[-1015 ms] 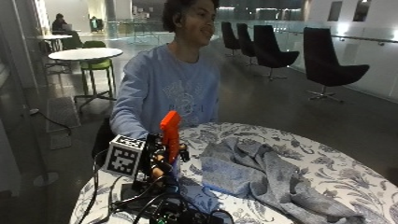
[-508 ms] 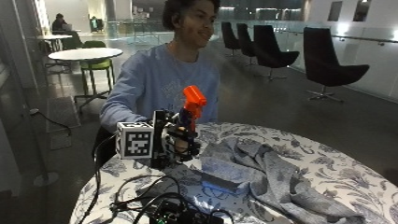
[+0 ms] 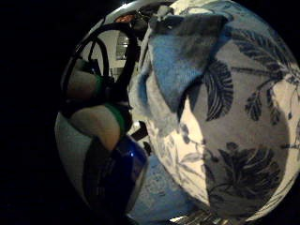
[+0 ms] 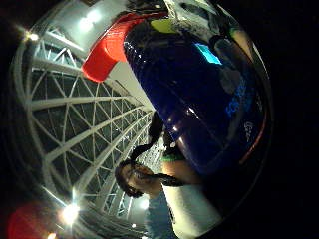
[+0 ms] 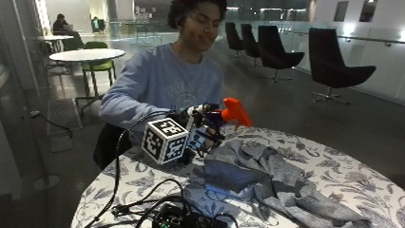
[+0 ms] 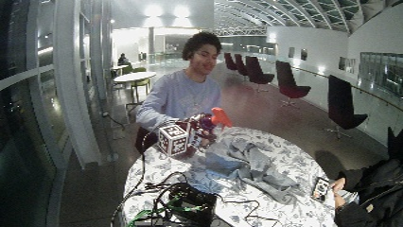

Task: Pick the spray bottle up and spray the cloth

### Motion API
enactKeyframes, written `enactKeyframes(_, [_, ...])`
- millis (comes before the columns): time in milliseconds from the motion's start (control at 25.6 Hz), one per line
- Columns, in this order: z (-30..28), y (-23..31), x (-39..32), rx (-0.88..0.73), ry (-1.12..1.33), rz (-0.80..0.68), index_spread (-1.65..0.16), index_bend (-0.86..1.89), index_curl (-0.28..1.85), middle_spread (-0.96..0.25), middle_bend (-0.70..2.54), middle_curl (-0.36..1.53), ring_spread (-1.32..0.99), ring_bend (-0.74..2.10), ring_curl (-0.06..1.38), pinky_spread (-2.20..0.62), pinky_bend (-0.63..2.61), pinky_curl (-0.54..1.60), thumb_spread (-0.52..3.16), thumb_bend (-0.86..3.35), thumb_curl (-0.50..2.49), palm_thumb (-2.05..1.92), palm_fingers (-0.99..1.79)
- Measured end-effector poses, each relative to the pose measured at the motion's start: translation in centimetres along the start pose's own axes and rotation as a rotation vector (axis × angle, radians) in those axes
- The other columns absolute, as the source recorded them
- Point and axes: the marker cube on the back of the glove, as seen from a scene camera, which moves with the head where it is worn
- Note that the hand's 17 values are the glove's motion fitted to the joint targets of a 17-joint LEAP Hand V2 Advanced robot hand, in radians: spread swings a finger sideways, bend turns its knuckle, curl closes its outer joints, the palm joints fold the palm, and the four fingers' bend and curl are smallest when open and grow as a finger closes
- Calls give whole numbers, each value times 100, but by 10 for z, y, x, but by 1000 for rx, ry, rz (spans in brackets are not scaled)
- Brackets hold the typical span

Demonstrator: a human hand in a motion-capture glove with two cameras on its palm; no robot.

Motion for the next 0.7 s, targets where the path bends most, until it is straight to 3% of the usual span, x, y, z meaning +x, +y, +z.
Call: enactKeyframes(703, [26, -12, 2, -77, 44, 180, -18, 6, 18, 0, 33, 45, 2, 69, 43, 20, 39, 38, 110, -2, 47, 55, 106])
